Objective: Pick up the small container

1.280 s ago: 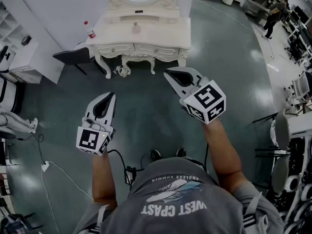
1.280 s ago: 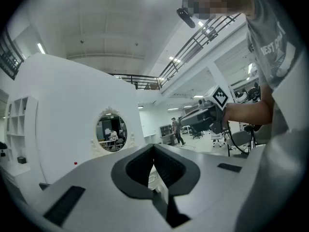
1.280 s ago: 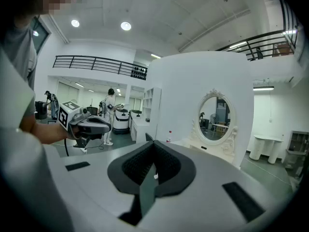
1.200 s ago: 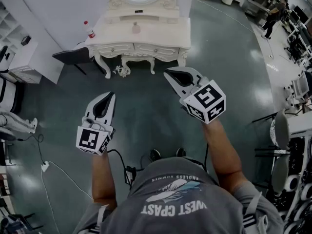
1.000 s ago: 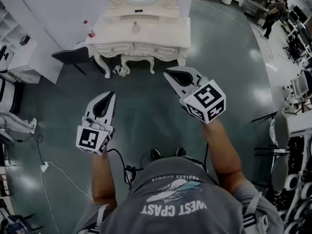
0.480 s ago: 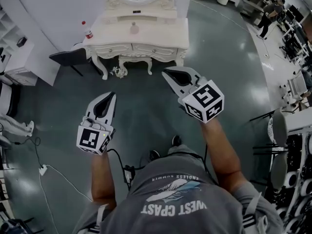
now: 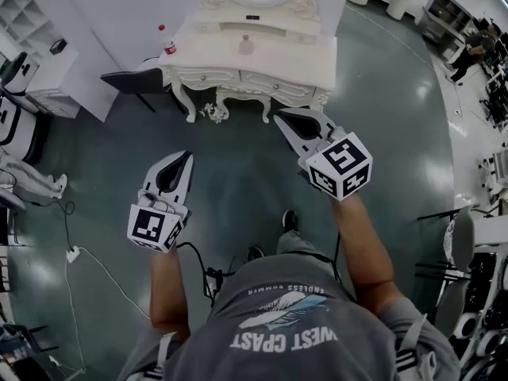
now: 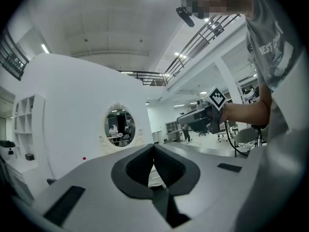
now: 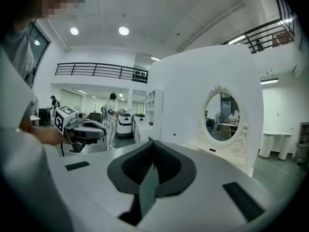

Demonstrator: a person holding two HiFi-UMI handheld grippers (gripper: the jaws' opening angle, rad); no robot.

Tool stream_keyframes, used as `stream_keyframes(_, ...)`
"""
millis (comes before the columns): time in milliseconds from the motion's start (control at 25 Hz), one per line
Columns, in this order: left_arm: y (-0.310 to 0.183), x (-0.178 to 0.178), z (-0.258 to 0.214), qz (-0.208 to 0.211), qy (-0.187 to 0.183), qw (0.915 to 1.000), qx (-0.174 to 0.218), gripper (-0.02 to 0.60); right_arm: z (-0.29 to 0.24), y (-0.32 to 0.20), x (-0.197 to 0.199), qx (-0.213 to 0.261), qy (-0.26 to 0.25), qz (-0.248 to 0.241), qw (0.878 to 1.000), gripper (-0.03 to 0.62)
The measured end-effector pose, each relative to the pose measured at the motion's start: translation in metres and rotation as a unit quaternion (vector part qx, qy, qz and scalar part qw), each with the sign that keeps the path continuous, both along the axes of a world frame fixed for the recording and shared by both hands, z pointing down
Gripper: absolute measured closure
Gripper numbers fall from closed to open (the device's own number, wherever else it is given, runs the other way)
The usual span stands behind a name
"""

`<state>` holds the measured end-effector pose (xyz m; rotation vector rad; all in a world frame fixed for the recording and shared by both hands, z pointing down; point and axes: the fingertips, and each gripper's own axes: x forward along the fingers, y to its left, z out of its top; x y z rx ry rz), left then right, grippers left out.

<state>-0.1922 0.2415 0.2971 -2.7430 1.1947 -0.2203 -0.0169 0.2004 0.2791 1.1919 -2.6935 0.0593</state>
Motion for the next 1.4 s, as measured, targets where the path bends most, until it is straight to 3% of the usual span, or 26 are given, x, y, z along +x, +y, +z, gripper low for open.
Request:
stream_keyframes(520, -0.064, 0.02, 0.005, -0.077, -0.018, 0.9968, -0.01, 0.565, 0.012, -0.098, 0.01, -0.01, -0.021, -0.079, 0.997, 0.568)
stream_keyframes(920, -0.111, 0.045, 0.008, -0.138, -0.037, 0.9895, -0.017, 0.565, 0.02, -0.172, 0.024, -0.019, -0.039, -0.14, 0.989, 0.568)
stream_keyframes(1160, -0.129, 0.062, 0.004, -0.151, -0.051, 0.987, -0.021, 0.565, 0.022, -0.204, 0.037, -0.026, -0.054, -0.149, 0.987, 0.568)
stream_keyframes(1400, -0.146, 0.067, 0.012, -0.135, -0.054, 0.989, -0.028, 0.565, 0.031, -0.22, 0.046, -0.033, -0.062, -0.133, 0.989, 0.568)
